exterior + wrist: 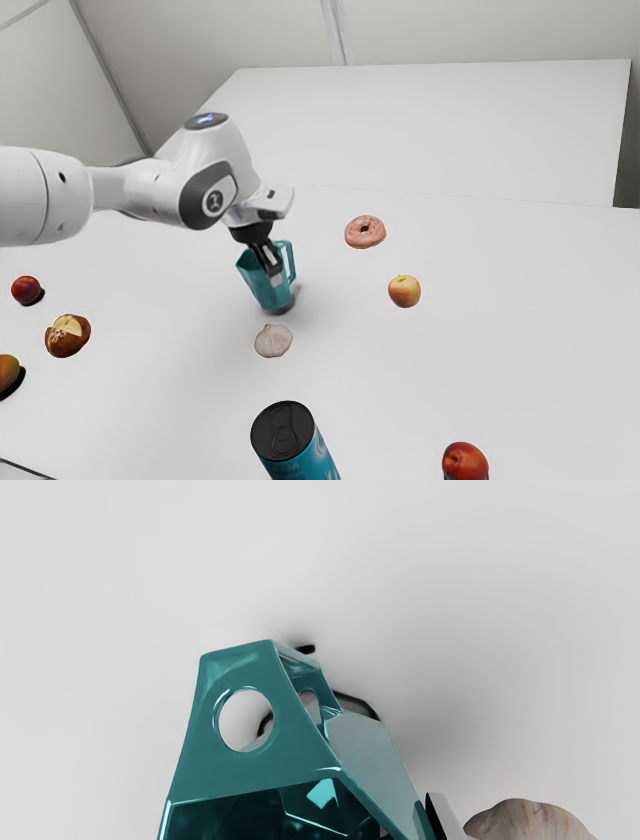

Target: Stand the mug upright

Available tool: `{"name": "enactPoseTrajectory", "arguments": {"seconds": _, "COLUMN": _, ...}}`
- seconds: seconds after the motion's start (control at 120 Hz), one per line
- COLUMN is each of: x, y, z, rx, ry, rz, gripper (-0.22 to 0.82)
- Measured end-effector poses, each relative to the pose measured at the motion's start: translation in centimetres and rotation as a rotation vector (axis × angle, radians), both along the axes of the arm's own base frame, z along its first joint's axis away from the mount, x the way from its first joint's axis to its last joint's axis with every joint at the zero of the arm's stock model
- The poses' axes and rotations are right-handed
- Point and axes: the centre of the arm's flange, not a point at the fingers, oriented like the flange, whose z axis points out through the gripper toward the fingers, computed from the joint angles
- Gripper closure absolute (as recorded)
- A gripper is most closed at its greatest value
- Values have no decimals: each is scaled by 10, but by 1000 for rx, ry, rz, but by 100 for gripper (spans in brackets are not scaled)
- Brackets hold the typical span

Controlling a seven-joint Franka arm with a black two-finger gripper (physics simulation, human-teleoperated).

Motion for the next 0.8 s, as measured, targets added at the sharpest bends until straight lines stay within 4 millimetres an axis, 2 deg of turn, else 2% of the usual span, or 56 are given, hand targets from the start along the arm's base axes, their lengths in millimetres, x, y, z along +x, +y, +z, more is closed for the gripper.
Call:
{"name": "enactPoseTrajectory", "arguments": {"seconds": 0.075, "x": -1, "y": -2, "z": -3, "rx": 4, "ry": -6, "rz": 20, "gripper": 77}}
{"name": "enactPoseTrajectory", "arguments": {"seconds": 0.25, "x": -2, "y": -7, "z": -3, "rx": 0, "ry": -16, "rz": 56, "gripper": 39}}
{"name": "enactPoseTrajectory", "arguments": {"seconds": 0.325, "x": -4, "y": -8, "z": 2, "rx": 1, "ry": -26, "rz": 70, "gripper": 28}}
{"name": "enactPoseTrajectory", "arguments": {"seconds": 0.4, "x": -7, "y": -10, "z": 16, "rx": 5, "ry": -47, "rz": 78, "gripper": 20}}
{"name": "enactPoseTrajectory", "arguments": {"seconds": 0.533, "x": -14, "y": -16, "z": 56, "rx": 18, "ry": -92, "rz": 88, "gripper": 10}}
{"name": "enactPoseTrajectory", "arguments": {"seconds": 0.633, "x": -6, "y": -22, "z": 91, "rx": 5, "ry": -127, "rz": 118, "gripper": 7}}
{"name": "enactPoseTrajectory", "arguments": {"seconds": 0.717, "x": 13, "y": -26, "z": 139, "rx": -6, "ry": -152, "rz": 164, "gripper": 4}}
{"name": "enactPoseTrajectory", "arguments": {"seconds": 0.8, "x": 20, "y": -18, "z": 192, "rx": -9, "ry": -165, "rz": 223, "gripper": 3}}
